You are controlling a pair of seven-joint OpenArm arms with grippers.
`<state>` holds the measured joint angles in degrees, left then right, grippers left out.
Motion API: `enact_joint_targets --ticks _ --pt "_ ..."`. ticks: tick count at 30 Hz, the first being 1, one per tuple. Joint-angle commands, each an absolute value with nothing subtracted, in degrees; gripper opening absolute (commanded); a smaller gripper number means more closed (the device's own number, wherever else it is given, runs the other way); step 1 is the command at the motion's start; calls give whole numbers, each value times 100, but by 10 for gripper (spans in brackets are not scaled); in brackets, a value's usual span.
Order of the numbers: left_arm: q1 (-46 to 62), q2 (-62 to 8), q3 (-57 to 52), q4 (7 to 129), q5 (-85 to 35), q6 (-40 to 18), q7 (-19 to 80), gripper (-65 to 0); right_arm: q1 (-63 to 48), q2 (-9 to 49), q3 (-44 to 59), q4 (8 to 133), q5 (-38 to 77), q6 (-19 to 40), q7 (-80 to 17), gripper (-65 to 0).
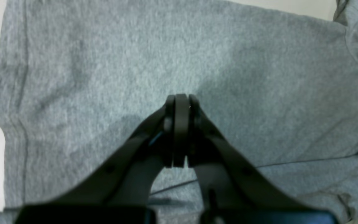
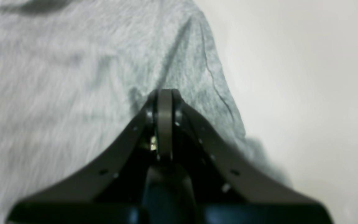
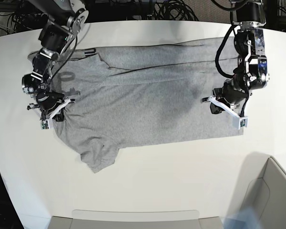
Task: Fold the T-shirt properly
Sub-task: 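Move both grippers to the hem corners and grasp them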
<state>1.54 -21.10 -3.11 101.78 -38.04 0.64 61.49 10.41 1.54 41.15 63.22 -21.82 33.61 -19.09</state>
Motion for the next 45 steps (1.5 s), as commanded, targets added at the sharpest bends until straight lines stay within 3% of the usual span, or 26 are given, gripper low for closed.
enact_joint_targets --ticks 1,5,14,18,22,24,32,45 --pt "75 -2185 -347 10273 -3846 66 6088 -650 690 84 4127 6457 -2774 3433 -2949 -650" --pt "92 -2334 -347 10264 -3846 66 6088 -650 -66 -295 4119 7415 -2774 3969 -3064 -650" --pt "101 -2334 -303 10264 -3846 57 6088 -650 13 -900 4110 9244 -2818 4000 -3152 -650" --pt "101 -2334 -303 10264 -3846 48 6088 -650 488 -884 4101 9991 -2800 4000 -3934 -545" --pt "101 -2334 -303 10264 -3846 40 6088 -650 1051 -585 4084 10167 -2774 4000 -4743 -377" --pt "101 -2334 -303 10264 -3846 40 6088 -650 1288 -391 3916 9859 -2695 4000 -4725 -326" --pt "101 -2316 -295 10255 -3846 40 6088 -650 2598 593 3292 7116 -1789 4000 -4637 -321" --pt "101 -2299 -295 10255 -3846 40 6079 -650 4400 1209 3284 2554 -1604 4000 -2404 -321"
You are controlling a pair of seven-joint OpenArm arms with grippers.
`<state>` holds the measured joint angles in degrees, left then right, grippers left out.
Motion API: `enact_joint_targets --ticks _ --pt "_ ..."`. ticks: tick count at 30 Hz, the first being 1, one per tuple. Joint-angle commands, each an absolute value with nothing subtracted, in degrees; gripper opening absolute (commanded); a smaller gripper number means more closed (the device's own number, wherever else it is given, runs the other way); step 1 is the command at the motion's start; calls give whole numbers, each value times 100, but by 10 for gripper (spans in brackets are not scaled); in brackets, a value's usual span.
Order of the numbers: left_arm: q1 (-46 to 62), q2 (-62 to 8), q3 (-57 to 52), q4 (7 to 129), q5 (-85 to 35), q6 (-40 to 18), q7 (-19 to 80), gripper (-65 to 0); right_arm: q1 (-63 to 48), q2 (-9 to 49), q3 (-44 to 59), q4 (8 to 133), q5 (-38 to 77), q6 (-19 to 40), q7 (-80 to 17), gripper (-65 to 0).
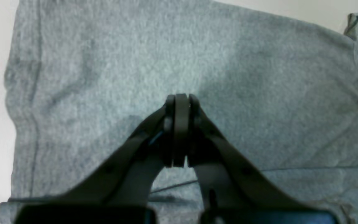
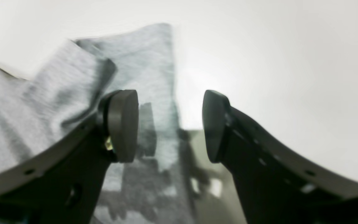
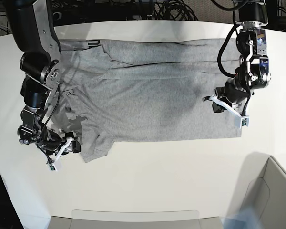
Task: Fold the T-shirt properly
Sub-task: 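Move both grippers to the hem corners and grasp them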
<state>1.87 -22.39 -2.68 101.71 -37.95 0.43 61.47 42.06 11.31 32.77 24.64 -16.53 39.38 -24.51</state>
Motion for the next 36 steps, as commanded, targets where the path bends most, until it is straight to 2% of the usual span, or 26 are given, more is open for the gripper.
enact_joint_targets --ticks 1,4,6,14,17,19,21,24,26,30,34,36 --pt "101 -2299 -295 10255 -3846 40 6062 -650 4426 1226 3284 2273 -1604 3890 -2158 -321" --pt "101 -2299 -295 10255 -3846 40 6044 -650 4426 1262 3284 1499 -1604 3424 -1411 -321" --pt "92 -2299 -295 10255 -3846 40 6044 -650 4418 1332 3284 1095 -1613 3327 -1130 -321" --pt "-66 -2316 -312 9640 -3846 40 5886 -643 4409 1191 3275 840 -1613 3327 -1077 -321" --pt "-453 -2343 -321 9095 -3846 13 5578 -502 4426 1182 3275 840 -1648 3327 -1086 -321" --pt "-673 -2457 -286 8716 -3846 13 5367 -430 4426 1174 3275 840 -1798 3327 -1086 -321" --pt "-1068 -2668 -224 8233 -3846 4 5095 -394 4426 1174 3275 840 -2044 3327 -1086 -321" --pt "-1780 -3055 268 7231 -3846 -4 4708 -388 4426 1165 3284 840 -2229 3327 -1086 -321" --pt "-2264 -3257 760 6404 -3846 -242 4409 -388 4418 1165 3292 848 -2220 3327 -1086 -321" --pt "-3055 -3398 1552 4629 -3846 -1218 3635 -388 4426 1165 3292 848 -2220 3301 -1086 -321" --pt "-3512 -3398 2044 3389 -3846 -1508 2941 -388 4505 1165 3292 848 -2220 3292 -1086 -321" --pt "-3582 -3398 2325 3222 -3846 -1798 2826 -388 4505 1165 3292 848 -2229 3284 -1086 -321"
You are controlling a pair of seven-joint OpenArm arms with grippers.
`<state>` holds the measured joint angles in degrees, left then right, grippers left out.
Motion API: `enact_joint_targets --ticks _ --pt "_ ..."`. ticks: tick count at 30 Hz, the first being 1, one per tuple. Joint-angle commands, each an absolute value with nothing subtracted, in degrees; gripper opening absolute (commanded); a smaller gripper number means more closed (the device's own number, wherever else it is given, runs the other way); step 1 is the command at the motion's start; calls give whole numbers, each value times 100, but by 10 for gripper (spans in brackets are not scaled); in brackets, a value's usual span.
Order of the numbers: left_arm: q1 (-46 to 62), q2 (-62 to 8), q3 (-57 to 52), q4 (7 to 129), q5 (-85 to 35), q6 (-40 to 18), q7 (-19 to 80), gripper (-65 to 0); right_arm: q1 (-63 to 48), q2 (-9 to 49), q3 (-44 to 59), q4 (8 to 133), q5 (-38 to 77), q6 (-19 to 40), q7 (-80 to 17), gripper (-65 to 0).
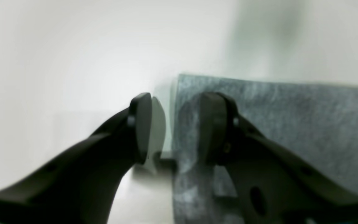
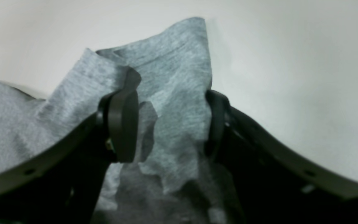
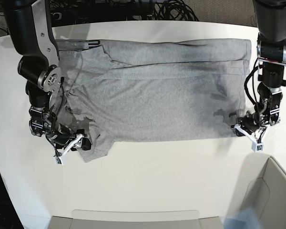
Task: Fold the T-shirt properly
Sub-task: 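Move both grippers to the hem corners and grasp them, then lift the hem with both grippers and fold it over toward the collar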
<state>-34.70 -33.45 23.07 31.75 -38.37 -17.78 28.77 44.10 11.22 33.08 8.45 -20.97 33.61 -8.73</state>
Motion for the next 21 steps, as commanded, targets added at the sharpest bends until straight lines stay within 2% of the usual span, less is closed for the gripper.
enact_joint_targets --ticks 1,9,11,13,16,19,20,21 --pt "-3600 -3398 2422 3222 -3846 -1938 2826 -388 4505 1165 3292 848 -2237 3284 -1086 -321" --pt "-3582 -3363 2484 3204 -3846 -2097 2809 -392 4585 1174 3292 857 -2246 3275 -1086 -321" --pt "-3459 -3354 2484 3204 -3846 -2105 2809 -418 4629 1165 3284 857 -2246 3275 -1077 -330" --pt "-3327 -3354 2484 3204 -3846 -2105 2818 -489 4629 1165 3284 857 -2246 3275 -1059 -376" --pt "-3257 -3319 2457 3204 -3873 -2062 2818 -648 4708 1156 3284 866 -2246 3275 -1051 -488" --pt "-3248 -3275 2484 3204 -3855 -2097 2818 -650 4813 1156 3284 892 -2246 3108 -1051 -624" --pt "-3248 -3275 2475 3204 -3855 -2097 2818 -650 4840 1156 3284 945 -2255 3011 -1042 -650" --pt "-3248 -3275 2448 3204 -3864 -2088 2809 -650 4866 1138 3275 989 -2264 2941 -1042 -650"
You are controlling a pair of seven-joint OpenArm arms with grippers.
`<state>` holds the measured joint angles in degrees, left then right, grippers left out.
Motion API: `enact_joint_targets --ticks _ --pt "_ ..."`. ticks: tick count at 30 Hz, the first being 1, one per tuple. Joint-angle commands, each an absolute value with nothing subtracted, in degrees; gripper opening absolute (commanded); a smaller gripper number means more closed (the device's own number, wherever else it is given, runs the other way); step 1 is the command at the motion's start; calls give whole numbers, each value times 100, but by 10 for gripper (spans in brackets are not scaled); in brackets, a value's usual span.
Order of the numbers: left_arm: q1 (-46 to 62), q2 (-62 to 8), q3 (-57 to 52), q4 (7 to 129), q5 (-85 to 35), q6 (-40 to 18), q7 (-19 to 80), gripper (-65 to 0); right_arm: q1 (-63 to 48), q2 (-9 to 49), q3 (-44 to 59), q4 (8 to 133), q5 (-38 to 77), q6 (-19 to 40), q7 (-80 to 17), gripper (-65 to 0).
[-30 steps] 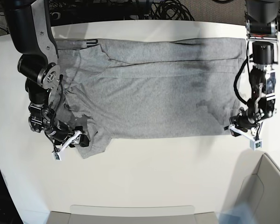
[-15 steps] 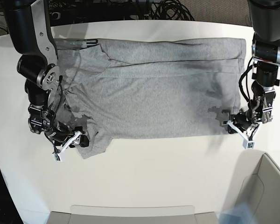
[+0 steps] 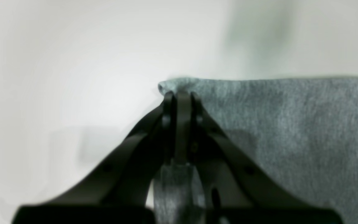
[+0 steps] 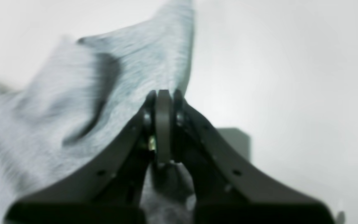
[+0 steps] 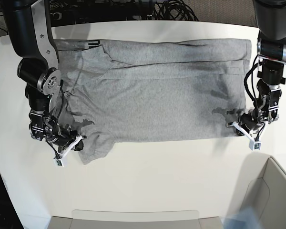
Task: Fold the T-shirt properly
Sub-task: 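Lift the hem with both grippers and fold it over toward the collar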
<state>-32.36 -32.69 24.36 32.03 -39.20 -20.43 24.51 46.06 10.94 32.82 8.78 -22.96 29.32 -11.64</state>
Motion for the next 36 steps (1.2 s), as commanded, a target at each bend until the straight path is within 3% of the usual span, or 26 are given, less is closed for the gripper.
enact_joint_targets --ticks 1,12,17,23,26,36 --pt "-3257 -3284 2448 3204 -3881 -2088 2774 -650 4910 1077 3275 1033 -2264 2923 -1042 -650" --pt "-3442 -3310 2422 3240 -3899 -2070 2818 -650 4892 910 3275 1965 -2264 2923 -1235 -647" --pt "-3415 -3310 1771 3301 -3864 -2097 2818 -650 4787 892 3275 2563 -2255 2949 -1710 -647" --pt "-2791 -3521 1666 4840 -3855 -2044 3319 -650 4593 769 3275 3433 -2220 3503 -2132 -647" --pt "-2554 -3582 1640 5209 -3881 -1727 3327 -650 4365 646 3275 4048 -2220 3547 -2334 -647" --pt "-1921 -3600 523 6651 -3855 -1648 3899 -650 3521 268 3292 6018 -2185 4000 -2800 -647"
